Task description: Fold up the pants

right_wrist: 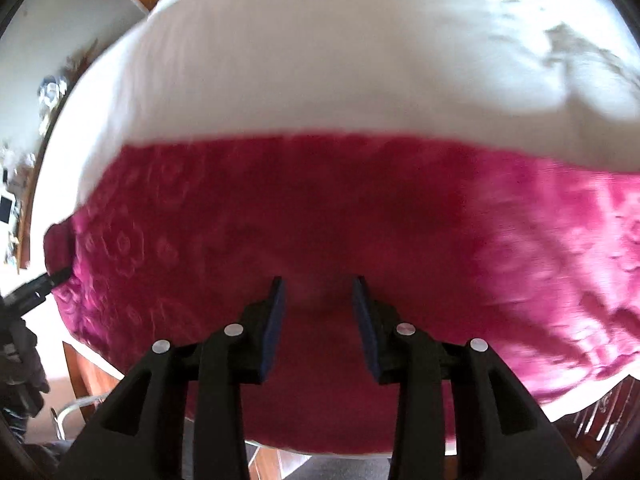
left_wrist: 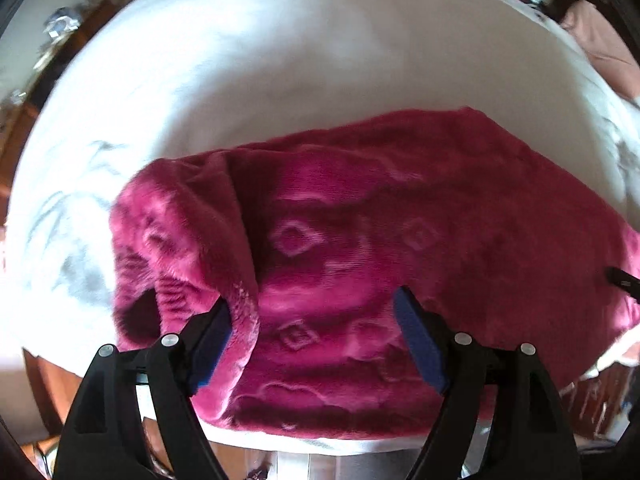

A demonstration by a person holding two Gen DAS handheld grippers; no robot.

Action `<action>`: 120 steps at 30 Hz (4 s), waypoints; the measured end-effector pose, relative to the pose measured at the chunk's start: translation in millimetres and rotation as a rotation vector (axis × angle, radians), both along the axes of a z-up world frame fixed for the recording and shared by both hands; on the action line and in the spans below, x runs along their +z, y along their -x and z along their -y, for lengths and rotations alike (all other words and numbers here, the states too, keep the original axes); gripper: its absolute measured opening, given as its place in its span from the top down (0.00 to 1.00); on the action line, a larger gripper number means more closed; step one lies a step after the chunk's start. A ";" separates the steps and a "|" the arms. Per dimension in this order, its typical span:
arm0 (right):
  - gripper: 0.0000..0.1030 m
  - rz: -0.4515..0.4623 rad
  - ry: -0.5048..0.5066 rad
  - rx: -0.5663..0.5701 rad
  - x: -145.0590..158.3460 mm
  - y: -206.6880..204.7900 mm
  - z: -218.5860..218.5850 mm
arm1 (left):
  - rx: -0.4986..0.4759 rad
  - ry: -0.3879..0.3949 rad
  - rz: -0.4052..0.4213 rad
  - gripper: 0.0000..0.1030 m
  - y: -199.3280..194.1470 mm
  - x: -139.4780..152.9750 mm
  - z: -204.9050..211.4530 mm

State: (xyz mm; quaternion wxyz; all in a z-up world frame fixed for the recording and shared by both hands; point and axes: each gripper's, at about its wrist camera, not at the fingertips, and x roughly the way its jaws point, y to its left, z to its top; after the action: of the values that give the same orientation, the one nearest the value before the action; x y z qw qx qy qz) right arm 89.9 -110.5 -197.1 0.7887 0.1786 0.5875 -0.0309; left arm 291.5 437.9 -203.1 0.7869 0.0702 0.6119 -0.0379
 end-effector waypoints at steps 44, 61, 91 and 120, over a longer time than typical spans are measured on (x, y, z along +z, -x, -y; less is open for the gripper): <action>0.43 0.153 -0.184 -0.483 -17.5 174.5 314.8 | -0.319 0.117 0.064 0.24 83.7 68.4 286.3; 0.78 0.320 -0.295 -0.211 62.2 146.2 244.9 | -0.285 0.173 0.032 0.24 89.2 55.0 276.1; 0.78 0.142 -0.461 0.367 60.0 13.9 -3.7 | -0.004 0.207 -0.043 0.24 46.3 26.5 95.0; 0.50 -0.025 -0.400 0.561 16.9 33.1 -51.1 | -0.056 0.292 -0.037 0.24 11.6 41.4 116.5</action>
State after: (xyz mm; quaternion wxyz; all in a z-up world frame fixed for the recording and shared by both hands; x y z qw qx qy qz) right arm 56.8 -59.3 -180.2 0.7084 0.1608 0.6178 0.3010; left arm 279.8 321.4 -161.7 0.7759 -0.0286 0.6122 -0.1495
